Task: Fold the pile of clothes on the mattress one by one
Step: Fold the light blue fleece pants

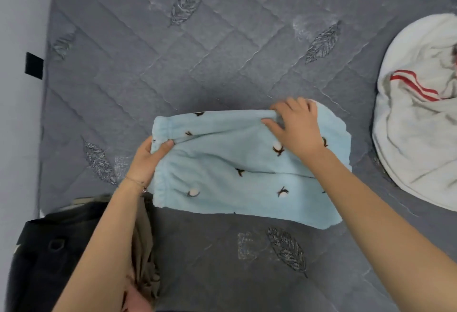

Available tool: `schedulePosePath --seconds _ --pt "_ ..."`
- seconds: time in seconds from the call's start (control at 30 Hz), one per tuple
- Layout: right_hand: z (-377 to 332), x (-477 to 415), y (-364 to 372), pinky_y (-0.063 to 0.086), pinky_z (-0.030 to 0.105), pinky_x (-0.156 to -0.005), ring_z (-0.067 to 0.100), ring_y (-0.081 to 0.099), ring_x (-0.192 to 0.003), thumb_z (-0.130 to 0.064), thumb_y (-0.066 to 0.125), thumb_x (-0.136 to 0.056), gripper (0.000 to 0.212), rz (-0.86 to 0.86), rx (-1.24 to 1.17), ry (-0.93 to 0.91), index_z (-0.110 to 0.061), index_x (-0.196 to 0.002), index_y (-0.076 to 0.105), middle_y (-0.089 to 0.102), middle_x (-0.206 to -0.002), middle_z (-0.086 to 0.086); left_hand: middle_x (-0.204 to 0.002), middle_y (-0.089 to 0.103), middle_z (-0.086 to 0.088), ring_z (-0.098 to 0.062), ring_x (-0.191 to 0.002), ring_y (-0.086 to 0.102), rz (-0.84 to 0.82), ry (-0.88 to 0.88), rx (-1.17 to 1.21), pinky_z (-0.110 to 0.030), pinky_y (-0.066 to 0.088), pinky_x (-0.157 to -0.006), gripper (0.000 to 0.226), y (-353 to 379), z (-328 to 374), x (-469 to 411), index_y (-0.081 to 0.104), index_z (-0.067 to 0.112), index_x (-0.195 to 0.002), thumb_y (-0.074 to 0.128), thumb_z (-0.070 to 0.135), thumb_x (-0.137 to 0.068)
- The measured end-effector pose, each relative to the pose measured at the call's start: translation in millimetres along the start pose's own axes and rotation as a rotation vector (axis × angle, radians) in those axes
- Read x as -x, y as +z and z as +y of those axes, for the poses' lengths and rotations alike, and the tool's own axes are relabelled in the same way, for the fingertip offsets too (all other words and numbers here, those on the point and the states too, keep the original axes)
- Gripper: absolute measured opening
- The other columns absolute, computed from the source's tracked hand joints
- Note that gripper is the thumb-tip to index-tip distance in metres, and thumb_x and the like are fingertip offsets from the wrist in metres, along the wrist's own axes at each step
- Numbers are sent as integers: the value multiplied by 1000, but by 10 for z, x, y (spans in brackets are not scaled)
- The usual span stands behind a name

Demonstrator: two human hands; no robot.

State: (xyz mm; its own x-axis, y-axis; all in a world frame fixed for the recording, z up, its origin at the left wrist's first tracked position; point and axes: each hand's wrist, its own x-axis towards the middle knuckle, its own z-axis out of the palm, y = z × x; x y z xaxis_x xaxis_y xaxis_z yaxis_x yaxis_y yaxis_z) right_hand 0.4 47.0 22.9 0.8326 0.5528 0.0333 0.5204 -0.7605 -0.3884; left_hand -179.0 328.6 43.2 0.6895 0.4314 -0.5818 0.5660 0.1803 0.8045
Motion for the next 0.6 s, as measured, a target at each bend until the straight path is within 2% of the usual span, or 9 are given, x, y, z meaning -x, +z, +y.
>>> schedulePosePath --seconds 0.07,0.13,0.17,0.23,0.33,0.4,0.5,0.6 --pt "-63 61 69 22 48 -109 37 49 -115 -42 63 -89 46 -43 -15 76 -10 -123 61 57 -117 16 -95 73 7 -4 -86 68 110 12 -101 -32 58 -79 17 -104 -77 -91 66 25 -103 66 30 -87" --pt "-51 242 93 11 53 -116 37 37 -133 -46 61 -90 57 -70 -7 153 -14 -136 53 48 -136 16 -97 69 9 5 -81 65 197 55 -237 -34 57 -81 17 -114 -101 -114 63 21 -108 64 23 -91" --pt "-50 338 116 7 52 -117 37 30 -139 -49 59 -90 60 -88 9 178 -16 -139 49 43 -144 16 -105 67 8 4 -88 64 209 97 -334 -34 55 -84 24 -126 -110 -122 60 19 -116 62 23 -93" --pt "-49 499 205 -1 49 -117 35 15 -146 -57 50 -91 67 -141 39 229 -22 -146 39 28 -155 13 -129 57 0 -10 -114 55 239 210 -603 -33 46 -96 45 -143 -110 -129 49 16 -135 60 29 -93" --pt "75 634 228 -9 46 -118 31 1 -148 -69 23 -89 75 -285 147 287 -31 -153 16 8 -162 8 -148 37 -15 -30 -135 35 359 412 -869 -44 28 -112 66 49 -151 -37 36 14 -146 58 44 -92" --pt "296 678 373 -11 46 -118 30 -4 -148 -71 11 -87 77 -368 228 281 -33 -154 5 0 -162 7 -155 24 -17 -32 -142 24 288 407 -939 -46 20 -115 73 358 -405 -42 27 19 -151 50 53 -91" --pt "442 670 483 -11 47 -118 30 -7 -148 -70 12 -89 76 -461 266 291 -33 -153 -2 -5 -162 8 -160 5 -13 -31 -147 9 226 322 -1129 -46 12 -118 77 590 -697 -33 13 28 -153 32 65 -89" --pt "373 562 489 -10 46 -118 29 -5 -149 -70 20 -91 74 -458 208 255 -34 -154 2 -2 -162 8 -161 0 -13 -32 -147 4 259 257 -1198 -47 9 -118 79 494 -713 -136 10 30 -153 21 70 -86"
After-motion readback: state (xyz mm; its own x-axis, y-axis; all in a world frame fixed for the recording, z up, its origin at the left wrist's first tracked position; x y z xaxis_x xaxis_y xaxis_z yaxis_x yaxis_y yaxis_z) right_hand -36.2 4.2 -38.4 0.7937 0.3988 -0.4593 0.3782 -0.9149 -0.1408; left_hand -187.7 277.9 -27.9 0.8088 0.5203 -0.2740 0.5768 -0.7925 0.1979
